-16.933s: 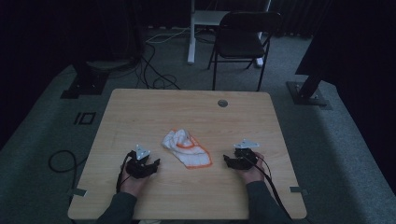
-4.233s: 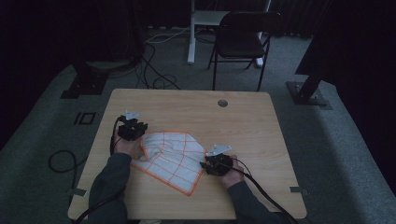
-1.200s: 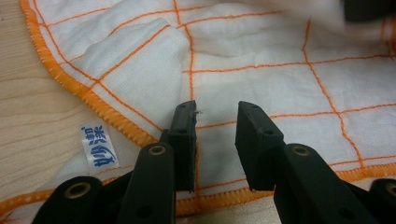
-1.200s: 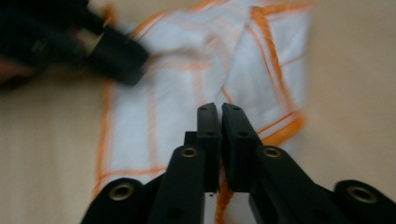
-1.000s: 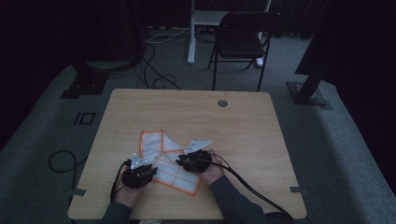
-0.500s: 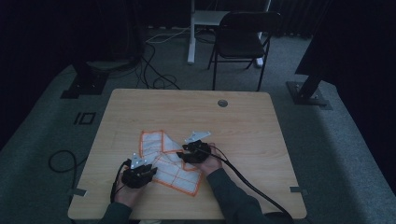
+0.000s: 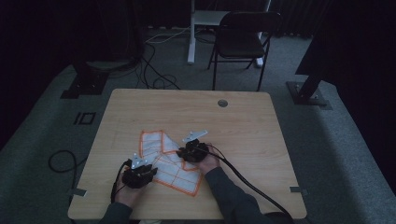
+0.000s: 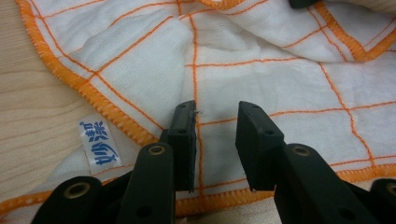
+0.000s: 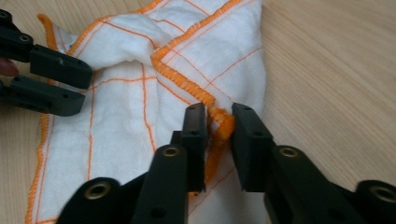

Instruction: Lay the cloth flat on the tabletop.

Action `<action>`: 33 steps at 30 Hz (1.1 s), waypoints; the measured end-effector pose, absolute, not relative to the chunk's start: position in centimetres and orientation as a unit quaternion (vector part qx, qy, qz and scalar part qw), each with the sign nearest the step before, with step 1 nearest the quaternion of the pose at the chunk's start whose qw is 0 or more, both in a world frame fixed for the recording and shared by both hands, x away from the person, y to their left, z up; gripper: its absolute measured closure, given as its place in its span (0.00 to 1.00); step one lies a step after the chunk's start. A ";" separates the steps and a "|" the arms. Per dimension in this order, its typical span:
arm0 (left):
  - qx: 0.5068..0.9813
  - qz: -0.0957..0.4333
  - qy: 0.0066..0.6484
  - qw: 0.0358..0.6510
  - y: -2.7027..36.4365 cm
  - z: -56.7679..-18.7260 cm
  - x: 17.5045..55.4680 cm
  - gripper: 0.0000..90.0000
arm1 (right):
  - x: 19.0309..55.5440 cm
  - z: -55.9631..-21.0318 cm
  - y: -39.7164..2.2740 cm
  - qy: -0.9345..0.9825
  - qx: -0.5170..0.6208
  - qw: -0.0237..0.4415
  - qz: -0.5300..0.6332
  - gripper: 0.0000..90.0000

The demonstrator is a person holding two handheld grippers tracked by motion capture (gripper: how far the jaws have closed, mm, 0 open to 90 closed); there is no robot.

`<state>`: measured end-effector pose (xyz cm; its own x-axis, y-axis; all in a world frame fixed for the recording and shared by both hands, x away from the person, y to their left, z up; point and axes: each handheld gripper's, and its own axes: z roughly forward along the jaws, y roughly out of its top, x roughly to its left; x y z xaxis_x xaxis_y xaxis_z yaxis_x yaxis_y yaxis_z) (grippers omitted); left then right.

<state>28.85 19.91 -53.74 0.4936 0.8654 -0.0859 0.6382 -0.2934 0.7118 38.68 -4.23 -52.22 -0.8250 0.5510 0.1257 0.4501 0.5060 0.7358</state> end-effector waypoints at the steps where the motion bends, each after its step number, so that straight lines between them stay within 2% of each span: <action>1: 0.788 0.160 0.477 0.355 19.9 -53.7 28.8 0.77 | 38.6 -52.1 -4.3 0.866 0.288 0.065 0.404 0.88; 10: 0.790 0.161 0.476 0.353 19.8 -53.7 28.8 0.76 | 39.0 -50.5 -5.6 0.854 0.293 0.110 0.417 0.94; 19: 0.791 0.160 0.474 0.353 19.7 -53.8 28.7 0.76 | 41.1 -49.0 -8.0 0.847 0.312 0.148 0.404 0.94; 33: 0.798 0.154 0.461 0.356 18.6 -53.8 28.3 0.76 | 44.4 -49.6 -10.8 0.850 0.342 0.193 0.350 0.95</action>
<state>28.31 18.60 -53.80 0.5266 0.8461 -0.0826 0.6264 -0.3205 0.7105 44.37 -10.78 -49.56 -0.6914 0.7170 -0.0885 0.4471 0.5209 0.7272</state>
